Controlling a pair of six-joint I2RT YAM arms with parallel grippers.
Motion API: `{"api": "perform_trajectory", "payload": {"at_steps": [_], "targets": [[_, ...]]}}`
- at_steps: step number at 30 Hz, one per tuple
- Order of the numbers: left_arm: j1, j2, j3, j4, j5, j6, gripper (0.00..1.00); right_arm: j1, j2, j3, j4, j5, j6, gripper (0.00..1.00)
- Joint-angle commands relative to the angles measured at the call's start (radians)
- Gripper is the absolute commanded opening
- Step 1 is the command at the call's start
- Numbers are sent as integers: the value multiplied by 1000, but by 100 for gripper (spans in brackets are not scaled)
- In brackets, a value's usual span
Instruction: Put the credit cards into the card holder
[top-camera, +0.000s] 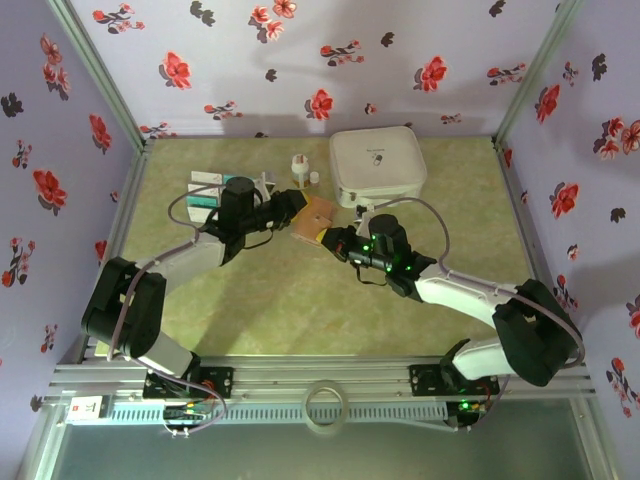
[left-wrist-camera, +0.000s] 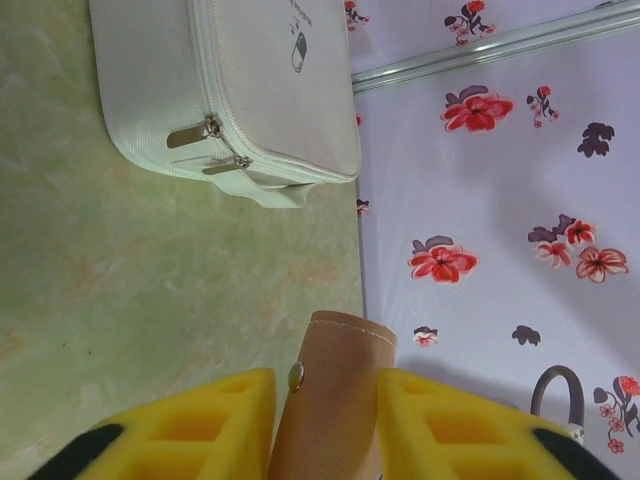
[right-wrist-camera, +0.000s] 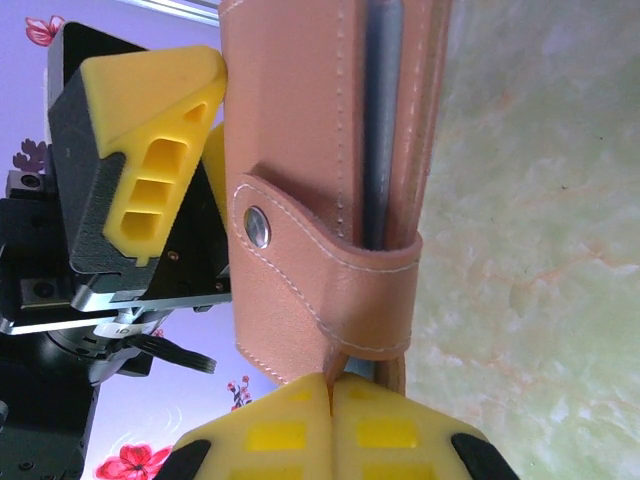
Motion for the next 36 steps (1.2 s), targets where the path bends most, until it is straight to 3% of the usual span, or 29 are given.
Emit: {"api": "perform_trajectory", "payload": {"at_steps": [1,4,10,12,19,28,36], "targets": [[-31,4,2,40,60,8,25,-6,-1,-7,44,7,14,0],[-32,3,4,40,61,11,19,-6,0,-6,44,6,13,0],[-36,5,10,39,68,19,45,-9,6,-13,50,2,12,0],[-39,10,16,37,73,22,48,-11,10,-15,57,-4,12,0],[-42,19,16,53,77,17,36,-16,19,-21,71,-8,18,0],[-26,9,2,72,55,10,47,-24,8,-40,70,-9,23,0],[-25,24,-7,118,54,-11,35,-26,11,-47,75,-11,25,0]]}}
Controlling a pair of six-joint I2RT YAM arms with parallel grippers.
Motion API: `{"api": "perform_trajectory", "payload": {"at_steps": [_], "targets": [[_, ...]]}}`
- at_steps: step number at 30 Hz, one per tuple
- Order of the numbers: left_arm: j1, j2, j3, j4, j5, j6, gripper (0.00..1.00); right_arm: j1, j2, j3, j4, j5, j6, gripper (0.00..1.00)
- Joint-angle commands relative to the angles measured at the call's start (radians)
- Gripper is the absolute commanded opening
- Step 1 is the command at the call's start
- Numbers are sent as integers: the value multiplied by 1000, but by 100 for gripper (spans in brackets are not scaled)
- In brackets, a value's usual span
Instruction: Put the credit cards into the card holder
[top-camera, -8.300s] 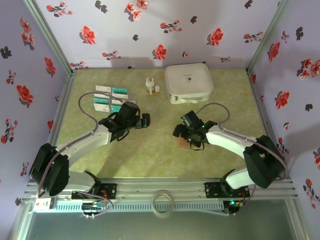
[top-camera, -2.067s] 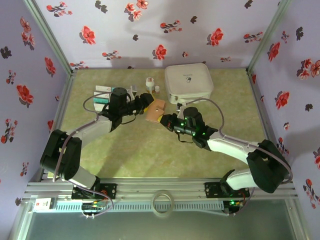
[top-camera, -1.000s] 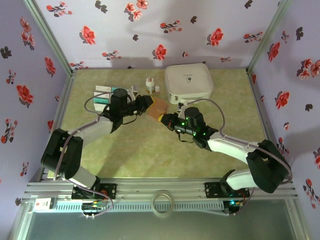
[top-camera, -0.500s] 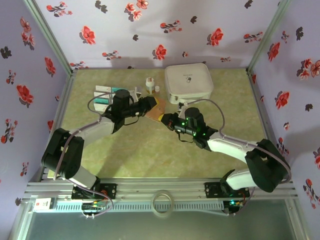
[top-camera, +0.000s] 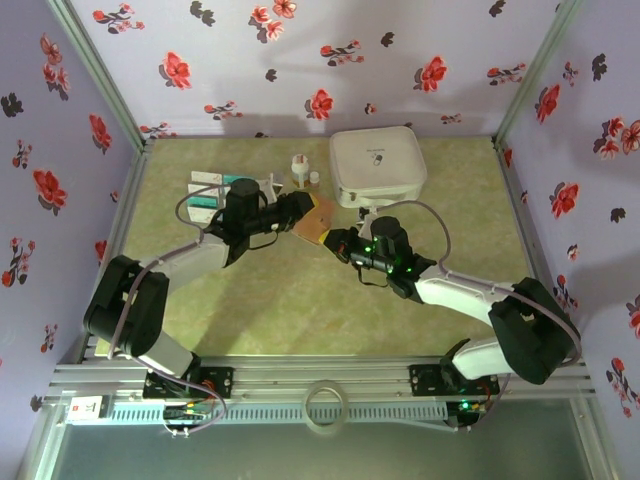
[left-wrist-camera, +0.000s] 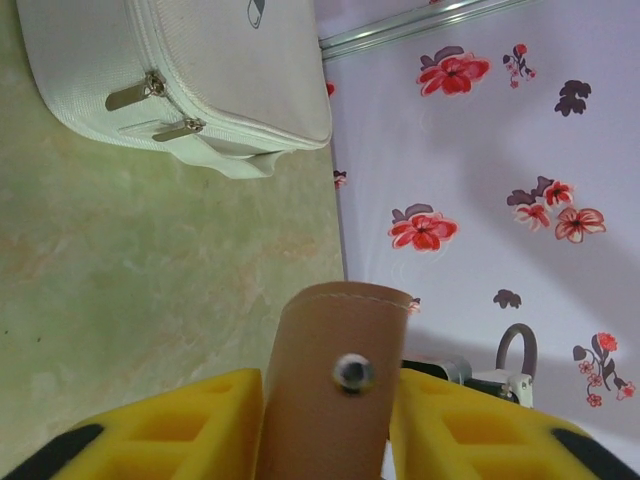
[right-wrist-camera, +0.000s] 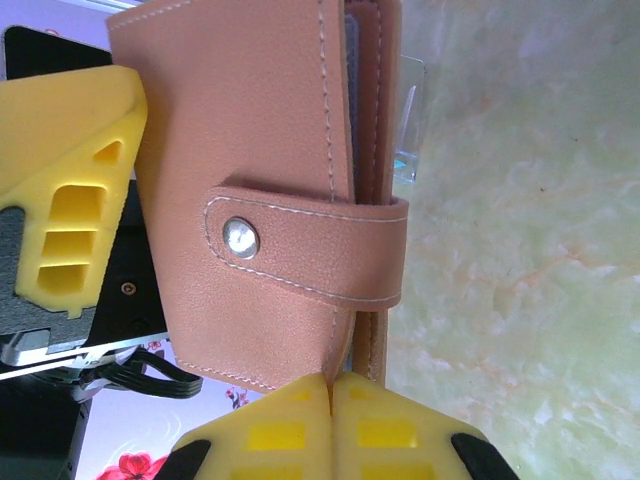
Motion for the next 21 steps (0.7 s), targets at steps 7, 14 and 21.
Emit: {"api": "perform_trajectory", "payload": {"at_steps": [7,14,21], "targets": [[7,11,-14,89,10,-15,16,-13,-11,-2,5,-18,-1,6],[25,-42,-14,-14,-27,82,5,-61,-153,64,-345,45,-150,48],[20,-122,-24,-170,-162,190,1,-52,-135,263,-683,182,-349,78]]}}
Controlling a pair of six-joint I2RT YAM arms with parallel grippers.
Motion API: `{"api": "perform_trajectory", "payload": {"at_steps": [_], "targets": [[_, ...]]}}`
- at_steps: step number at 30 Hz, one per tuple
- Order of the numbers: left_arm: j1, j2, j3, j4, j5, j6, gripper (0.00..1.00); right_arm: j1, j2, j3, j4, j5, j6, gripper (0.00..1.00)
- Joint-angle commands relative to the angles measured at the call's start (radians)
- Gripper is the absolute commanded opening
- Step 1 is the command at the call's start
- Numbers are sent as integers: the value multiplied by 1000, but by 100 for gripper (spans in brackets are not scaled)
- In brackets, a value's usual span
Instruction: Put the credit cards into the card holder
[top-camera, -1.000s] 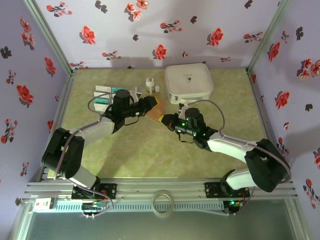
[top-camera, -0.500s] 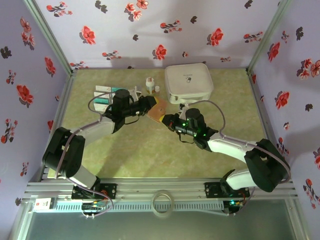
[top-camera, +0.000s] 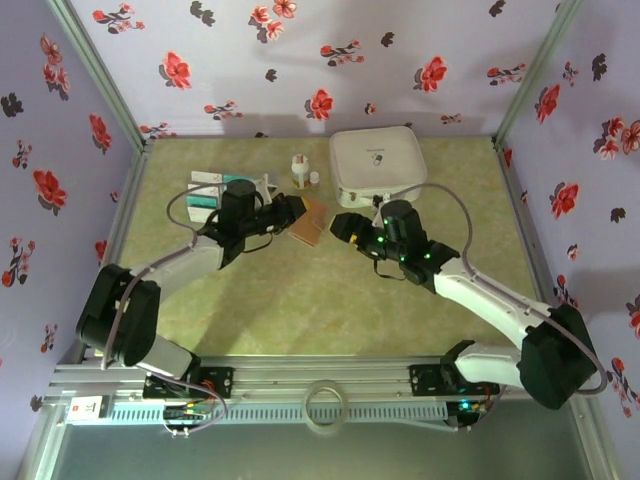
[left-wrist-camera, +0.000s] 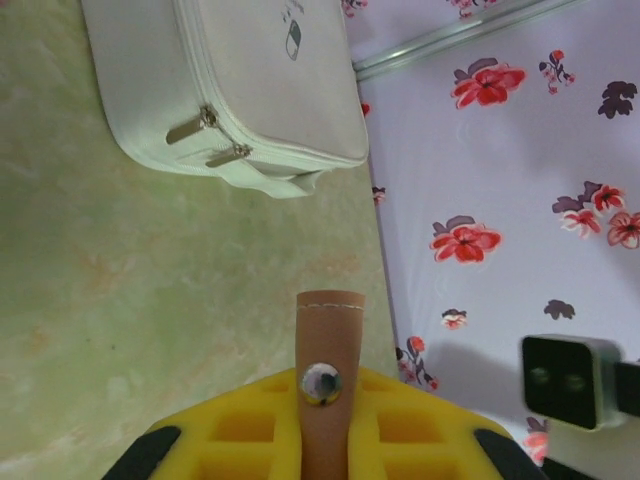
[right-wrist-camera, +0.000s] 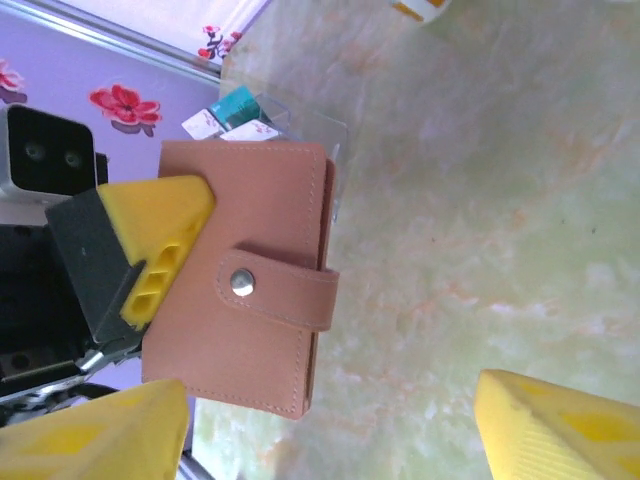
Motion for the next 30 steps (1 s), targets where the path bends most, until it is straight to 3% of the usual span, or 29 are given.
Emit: {"api": "perform_trajectory", "payload": {"at_steps": [1,13,26,30], "targets": [[5,-59,-18,-52,-87,63,0,15,31,100,-181,93,-128,78],[-5,-109,-46,-51,-163,0,1,131,259,350,-250,183,-223,78],[-10,-122,-56,-21,-164,-27,1,139,401,415,-217,193,-216,76],[-10,-127,-58,-28,-168,-21,1,134,397,379,-259,256,-220,73]]}}
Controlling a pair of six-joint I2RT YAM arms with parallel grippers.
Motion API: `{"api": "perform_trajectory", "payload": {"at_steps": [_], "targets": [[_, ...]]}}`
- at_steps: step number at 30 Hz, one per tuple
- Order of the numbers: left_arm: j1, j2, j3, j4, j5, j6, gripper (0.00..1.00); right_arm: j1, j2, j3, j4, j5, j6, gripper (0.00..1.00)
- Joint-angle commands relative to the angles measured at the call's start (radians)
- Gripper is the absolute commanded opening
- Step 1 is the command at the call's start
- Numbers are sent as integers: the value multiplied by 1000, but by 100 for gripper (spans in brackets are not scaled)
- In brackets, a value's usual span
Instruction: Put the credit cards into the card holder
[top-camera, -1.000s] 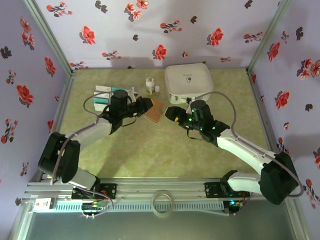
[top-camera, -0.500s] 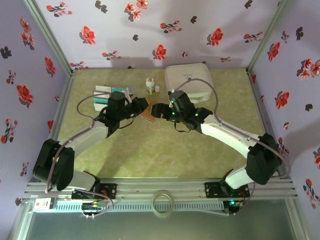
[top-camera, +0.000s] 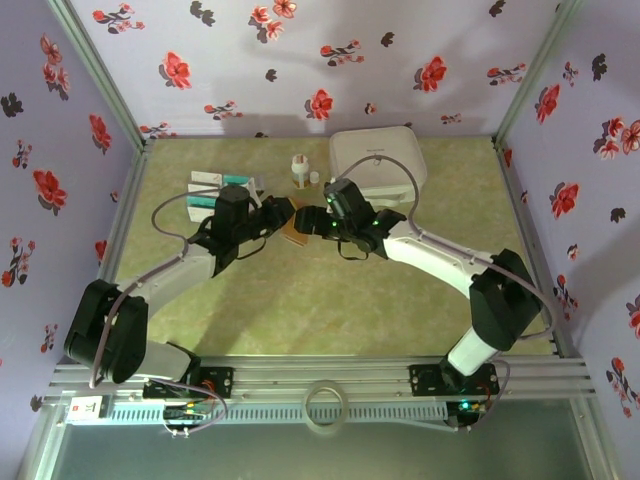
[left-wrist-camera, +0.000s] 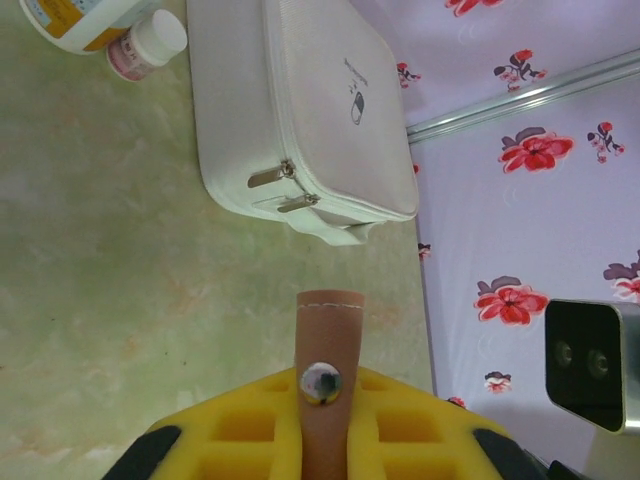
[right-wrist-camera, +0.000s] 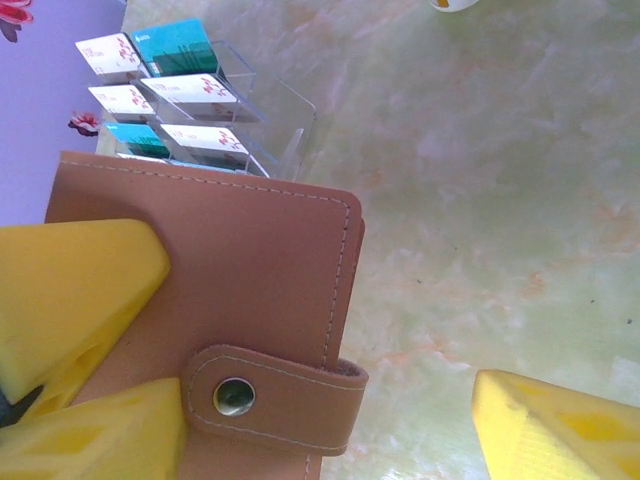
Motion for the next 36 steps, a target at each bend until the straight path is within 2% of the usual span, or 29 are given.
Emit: {"api": "perform_trajectory", "payload": {"at_steps": [1,6,11,20,28,32,36], "targets": [[-7,-40,-3,37,-3,-5,1,-4,4,-16,-69,107,-21,72],[-7,-42,-7,34,-13,5,1,-26,-39,-69,-197,225,-6,67],[-6,-33,-8,29,-18,16,1,-52,-118,-146,-223,244,32,65],[-8,-27,-11,29,-17,22,1,-58,-219,-185,-45,85,104,65],[-6,-31,-9,25,-18,27,1,-58,-205,-186,115,-25,151,64],[-7,-34,-10,24,-19,27,1,-58,-155,-190,170,-57,179,60],[-6,-40,-12,23,-19,25,1,-58,-115,-207,213,-71,203,51]]}}
